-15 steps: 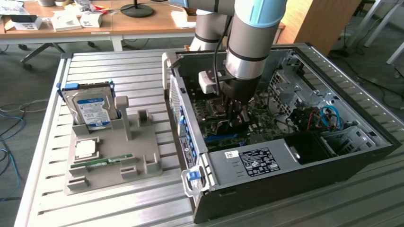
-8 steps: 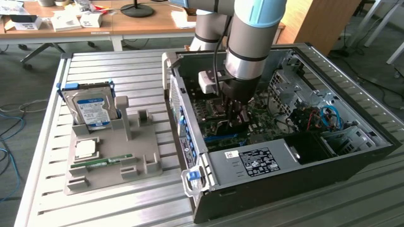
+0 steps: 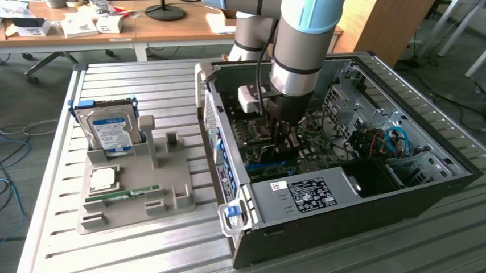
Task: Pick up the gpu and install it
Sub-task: 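Insert the gpu into the slot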
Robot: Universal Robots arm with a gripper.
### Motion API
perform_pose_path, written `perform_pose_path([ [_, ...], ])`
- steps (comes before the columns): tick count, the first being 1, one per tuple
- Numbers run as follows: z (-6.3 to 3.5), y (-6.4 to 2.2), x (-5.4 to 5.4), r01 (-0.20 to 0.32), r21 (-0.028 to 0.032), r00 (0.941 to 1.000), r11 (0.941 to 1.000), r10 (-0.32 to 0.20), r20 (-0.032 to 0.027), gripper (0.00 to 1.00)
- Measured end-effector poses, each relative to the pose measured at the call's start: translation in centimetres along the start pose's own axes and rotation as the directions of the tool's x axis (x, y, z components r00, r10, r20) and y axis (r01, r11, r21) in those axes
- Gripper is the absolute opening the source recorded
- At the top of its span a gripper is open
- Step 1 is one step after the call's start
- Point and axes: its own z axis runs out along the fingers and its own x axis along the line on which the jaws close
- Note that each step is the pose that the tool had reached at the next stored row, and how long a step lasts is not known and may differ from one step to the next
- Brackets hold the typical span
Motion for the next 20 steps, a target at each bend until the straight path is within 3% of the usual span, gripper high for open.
perform_pose_path([
  [20, 0.05, 0.00, -0.01, 0.000, 0.0001, 1.0000, 1.0000, 0.000, 0.0000, 0.26],
])
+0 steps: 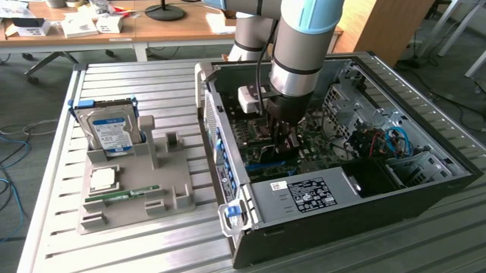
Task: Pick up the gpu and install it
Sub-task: 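Insert the gpu into the slot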
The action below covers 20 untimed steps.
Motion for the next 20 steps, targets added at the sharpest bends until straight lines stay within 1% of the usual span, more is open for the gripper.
perform_pose_path([
  [5, 0.00, 0.00, 0.0, 0.000, -0.0001, 1.0000, 1.0000, 0.000, -0.0001, 0.27],
  [6, 0.00, 0.00, 0.0, 0.000, 0.0000, 1.0000, 1.0000, 0.000, -0.0001, 0.33],
  [13, -0.04, 0.00, 0.0, 0.000, -0.0001, 1.0000, 1.0000, 0.000, -0.0001, 0.33],
  [16, -0.39, -0.02, 0.0, 0.000, 0.0000, 1.0000, 1.0000, 0.000, 0.0000, 0.33],
  [20, -1.17, -0.05, 0.0, 0.000, 0.0000, 1.0000, 1.0000, 0.000, 0.0000, 0.33],
])
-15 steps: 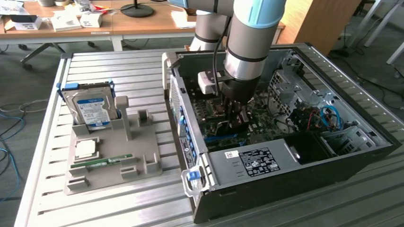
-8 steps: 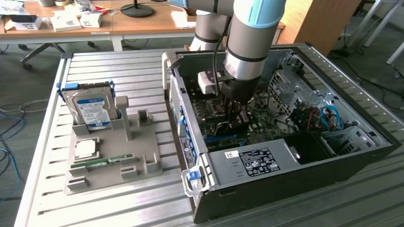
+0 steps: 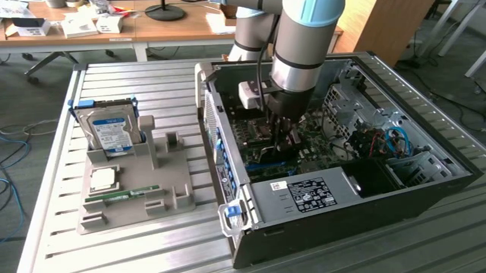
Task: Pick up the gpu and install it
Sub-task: 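Insert the gpu into the slot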
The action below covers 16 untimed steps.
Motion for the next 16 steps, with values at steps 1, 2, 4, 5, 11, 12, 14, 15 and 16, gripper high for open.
perform_pose_path([
  [1, -0.22, -0.01, 0.0, 0.000, 0.0000, 1.0000, 1.0000, 0.000, -0.0001, 0.33],
  [2, -0.43, -0.02, 0.0, 0.000, 0.0001, 1.0000, 1.0000, 0.000, 0.0001, 0.33],
  [4, -0.85, -0.04, 0.0, 0.000, 0.0000, 1.0000, 1.0000, 0.000, 0.0001, 0.33],
  [5, -1.06, -0.05, 0.0, 0.000, 0.0000, 1.0000, 1.0000, 0.000, 0.0000, 0.33],
  [11, -2.21, -0.10, 0.0, 0.000, 0.0000, 1.0000, 1.0000, 0.000, 0.0000, 0.33],
  [12, -2.39, -0.10, 0.0, 0.000, 0.0000, 1.0000, 1.0000, 0.000, 0.0000, 0.33],
  [14, -2.75, -0.12, 0.0, 0.000, 0.0000, 1.0000, 1.0000, 0.000, -0.0001, 0.33],
  [15, -2.93, -0.13, 0.0, 0.000, 0.0000, 1.0000, 1.0000, 0.000, 0.0001, 0.33],
  [16, -3.12, -0.14, 0.0, 0.000, 0.0000, 1.0000, 1.0000, 0.000, 0.0000, 0.33],
])
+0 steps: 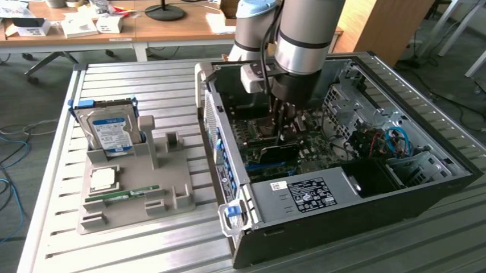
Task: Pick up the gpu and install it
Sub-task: 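Insert the gpu into the slot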
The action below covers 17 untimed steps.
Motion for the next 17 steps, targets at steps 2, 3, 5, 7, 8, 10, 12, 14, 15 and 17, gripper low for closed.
perform_pose_path([
  [2, -0.33, -0.02, -0.01, 0.000, 0.0000, 1.0000, 1.0000, 0.000, -0.0001, 0.33],
  [3, -0.39, -0.02, -0.01, 0.000, 0.0000, 1.0000, 1.0000, 0.000, -0.0001, 0.33],
  [5, -0.39, -0.03, -0.01, 0.000, 0.0001, 1.0000, 1.0000, 0.000, -0.0008, 0.33],
  [7, -0.42, -0.11, -0.01, 0.000, -0.0002, 1.0000, 1.0000, 0.000, -0.0014, 0.33],
  [8, -0.44, -0.21, -0.01, 0.000, -0.0008, 1.0000, 1.0000, 0.000, -0.0014, 0.33],
  [10, -0.44, -0.47, -0.02, 0.000, -0.0023, 1.0000, 1.0000, 0.000, -0.0011, 0.33],
  [12, -0.44, -0.56, -0.01, 0.000, -0.0030, 1.0000, 1.0000, 0.000, -0.0011, 0.33],
  [14, -0.44, -0.56, -0.01, 0.000, -0.0031, 1.0000, 1.0000, 0.000, -0.0012, 0.33],
  [15, -0.44, -0.56, -0.01, 0.000, -0.0032, 1.0000, 1.0000, 0.000, -0.0012, 0.33],
  [17, -0.44, -0.56, -0.01, 0.000, -0.0032, 1.0000, 1.0000, 0.000, -0.0012, 0.33],
])
